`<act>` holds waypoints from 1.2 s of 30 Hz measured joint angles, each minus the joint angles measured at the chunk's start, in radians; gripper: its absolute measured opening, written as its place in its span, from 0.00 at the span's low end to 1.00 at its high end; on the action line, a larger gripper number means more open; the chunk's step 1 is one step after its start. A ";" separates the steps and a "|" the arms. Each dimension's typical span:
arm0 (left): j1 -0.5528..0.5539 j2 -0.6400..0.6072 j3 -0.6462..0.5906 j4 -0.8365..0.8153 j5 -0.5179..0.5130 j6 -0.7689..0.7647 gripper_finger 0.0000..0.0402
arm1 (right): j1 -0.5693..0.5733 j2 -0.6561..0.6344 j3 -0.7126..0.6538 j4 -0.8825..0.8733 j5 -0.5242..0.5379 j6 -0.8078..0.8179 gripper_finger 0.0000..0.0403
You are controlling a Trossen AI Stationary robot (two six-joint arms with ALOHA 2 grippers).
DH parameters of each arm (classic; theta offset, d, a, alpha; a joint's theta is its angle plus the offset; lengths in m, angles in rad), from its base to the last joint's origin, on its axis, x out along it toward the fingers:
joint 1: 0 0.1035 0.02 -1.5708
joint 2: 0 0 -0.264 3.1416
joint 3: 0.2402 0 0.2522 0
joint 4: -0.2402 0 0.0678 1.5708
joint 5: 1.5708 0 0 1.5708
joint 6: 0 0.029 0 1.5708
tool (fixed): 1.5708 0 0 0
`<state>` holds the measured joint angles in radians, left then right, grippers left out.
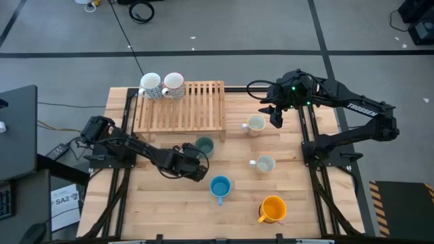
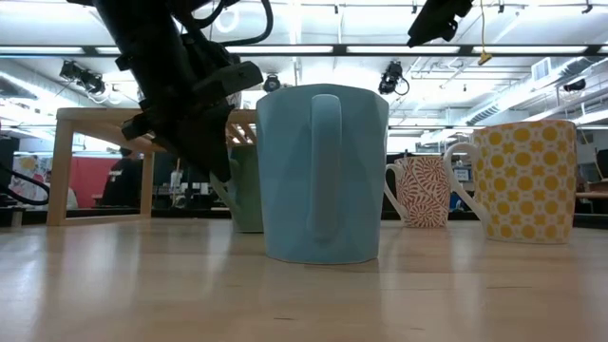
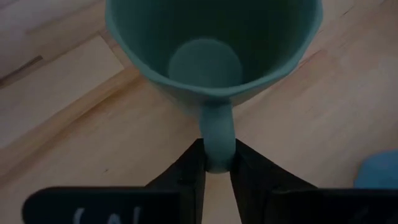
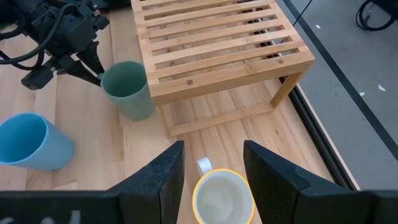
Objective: Place coffee mugs
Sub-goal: Put the dark green mug on the shelf
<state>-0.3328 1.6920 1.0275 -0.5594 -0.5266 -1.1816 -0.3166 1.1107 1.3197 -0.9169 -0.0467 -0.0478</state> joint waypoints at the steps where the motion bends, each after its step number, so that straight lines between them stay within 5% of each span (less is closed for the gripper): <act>1: 0.000 0.000 0.000 0.000 0.000 0.000 0.17 | 0.000 0.000 0.000 0.000 0.000 0.000 0.42; 36: -0.028 -0.137 0.014 -0.129 0.121 0.001 0.15 | 0.000 0.000 0.000 0.002 0.000 0.000 0.42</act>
<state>-0.3612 1.5553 1.0415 -0.6885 -0.4060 -1.1802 -0.3164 1.1107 1.3197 -0.9146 -0.0467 -0.0479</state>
